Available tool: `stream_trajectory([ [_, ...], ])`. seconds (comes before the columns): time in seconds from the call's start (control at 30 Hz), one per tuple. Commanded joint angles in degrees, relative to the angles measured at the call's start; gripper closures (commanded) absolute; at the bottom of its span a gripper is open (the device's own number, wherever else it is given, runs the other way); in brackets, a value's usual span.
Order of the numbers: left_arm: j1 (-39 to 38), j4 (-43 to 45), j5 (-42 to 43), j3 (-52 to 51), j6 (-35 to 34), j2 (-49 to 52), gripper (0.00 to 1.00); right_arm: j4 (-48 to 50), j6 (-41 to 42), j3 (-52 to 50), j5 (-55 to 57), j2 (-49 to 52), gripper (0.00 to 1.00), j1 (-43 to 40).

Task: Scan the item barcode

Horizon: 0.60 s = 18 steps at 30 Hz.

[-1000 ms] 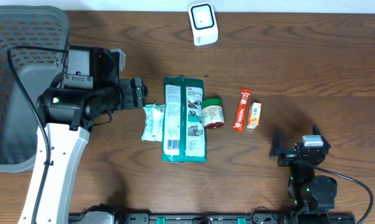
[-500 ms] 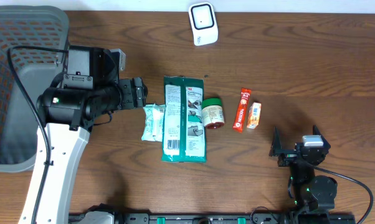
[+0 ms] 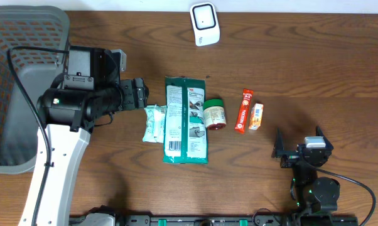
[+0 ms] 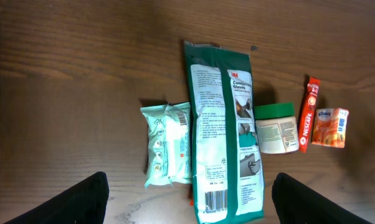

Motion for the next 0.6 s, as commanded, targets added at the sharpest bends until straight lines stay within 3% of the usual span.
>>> stream_trajectory([
  [0.0, 0.1, -0.1, -1.0, 0.8, -0.1, 0.0, 0.16, -0.3, -0.7, -0.1, -0.7, -0.2, 0.01, 0.0],
  [0.33, 0.1, -0.1, -1.0, 0.8, -0.1, 0.0, 0.16, -2.2, 0.0, 2.9, -2.9, -0.2, 0.01, 0.0],
  [0.57, 0.1, -0.1, -1.0, 0.8, -0.1, 0.0, 0.16, -11.8, 5.7, 23.0, -1.2, 5.2, 0.01, 0.0],
])
